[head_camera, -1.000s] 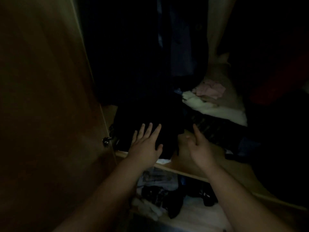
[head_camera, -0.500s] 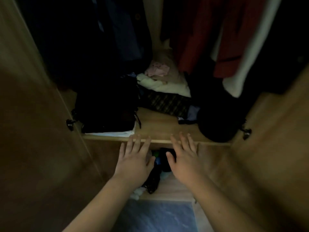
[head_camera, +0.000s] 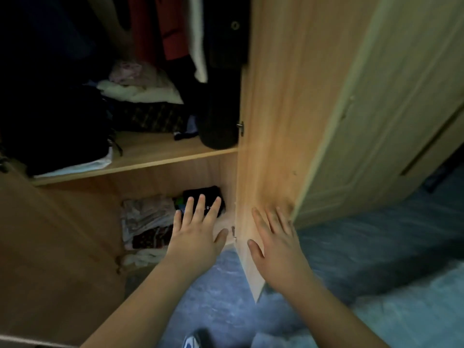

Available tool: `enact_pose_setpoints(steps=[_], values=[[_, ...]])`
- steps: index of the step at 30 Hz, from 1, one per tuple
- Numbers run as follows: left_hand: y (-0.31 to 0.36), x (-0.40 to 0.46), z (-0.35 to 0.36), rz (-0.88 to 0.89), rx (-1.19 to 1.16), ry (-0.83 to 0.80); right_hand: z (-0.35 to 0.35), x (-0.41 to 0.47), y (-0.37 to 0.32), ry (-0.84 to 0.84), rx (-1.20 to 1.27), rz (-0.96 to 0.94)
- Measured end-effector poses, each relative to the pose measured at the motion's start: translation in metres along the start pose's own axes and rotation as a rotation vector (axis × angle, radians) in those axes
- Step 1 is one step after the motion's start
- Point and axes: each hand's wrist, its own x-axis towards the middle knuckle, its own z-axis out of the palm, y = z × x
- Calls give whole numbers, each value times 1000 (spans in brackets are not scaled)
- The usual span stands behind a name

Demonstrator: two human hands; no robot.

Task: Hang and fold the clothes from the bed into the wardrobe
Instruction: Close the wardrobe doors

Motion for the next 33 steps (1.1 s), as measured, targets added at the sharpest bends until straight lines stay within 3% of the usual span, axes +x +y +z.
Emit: enact_pose_setpoints(steps=[9, 18, 24, 33], values=[[78, 9, -7, 143, -42, 9, -46, -33, 72, 153, 37, 183], [48, 3, -29, 64, -61, 80, -61, 35, 86, 47, 117, 242], [6, 6, -26, 33, -97, 78, -41, 30, 44, 77, 68, 221], [-114, 8, -43, -44, -123, 45, 25, 75, -119, 43, 77, -1]])
